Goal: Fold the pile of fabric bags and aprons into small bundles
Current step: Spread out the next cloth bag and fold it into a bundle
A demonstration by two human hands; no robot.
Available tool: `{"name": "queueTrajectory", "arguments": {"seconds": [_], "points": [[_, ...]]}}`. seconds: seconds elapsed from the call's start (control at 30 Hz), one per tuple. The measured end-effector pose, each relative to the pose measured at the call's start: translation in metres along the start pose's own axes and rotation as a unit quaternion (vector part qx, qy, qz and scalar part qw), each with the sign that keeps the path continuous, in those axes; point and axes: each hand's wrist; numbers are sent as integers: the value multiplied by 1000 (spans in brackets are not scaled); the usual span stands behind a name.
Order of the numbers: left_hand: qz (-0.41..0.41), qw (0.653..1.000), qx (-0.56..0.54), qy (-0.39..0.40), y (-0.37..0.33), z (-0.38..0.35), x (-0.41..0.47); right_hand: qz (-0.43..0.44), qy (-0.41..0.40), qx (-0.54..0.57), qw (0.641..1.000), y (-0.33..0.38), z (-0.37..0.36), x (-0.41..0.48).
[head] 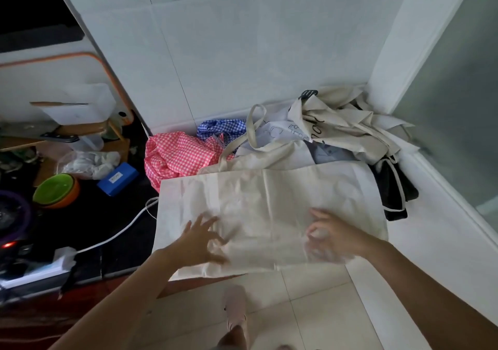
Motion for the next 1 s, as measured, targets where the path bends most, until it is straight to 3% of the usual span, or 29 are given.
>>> {"name": "queueTrajectory", "arguments": {"seconds": [0.17, 0.3, 0.5, 0.67, 0.8, 0.87, 0.93, 0.97, 1.0], "points": [[52, 955, -161, -243, -27, 43, 38, -35, -135, 31, 990, 14, 20, 36], [107, 914, -222, -322, -31, 88, 69, -78, -158, 39, 984, 20, 39, 67], [150, 934, -229, -230, -15, 110, 123, -87, -300, 69, 948, 41, 73, 124], [76, 957, -183, -210, -12, 138, 137, -79, -274, 79, 955, 58, 100, 168], [20, 991, -135, -9, 5, 189, 132, -73, -250, 21, 965, 59, 123, 196], [26, 989, -143, -11, 13, 216, 133, -78, -291, 190, 934, 66, 138, 199], [46, 958, -238, -154, 17, 235, 139, -67, -327, 409, 849, 71, 151, 197], [59, 925, -292, -235, 18, 243, 144, -54, -321, 469, 821, 73, 155, 196], [67, 902, -309, -294, 15, 249, 148, -43, -305, 483, 820, 73, 156, 195]]}}
Point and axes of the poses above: each hand's wrist, its own x-axis towards the middle knuckle, its own z-axis out of the back of the hand, y = z × x, and after that the axes turned 1 degree about z, right-handed
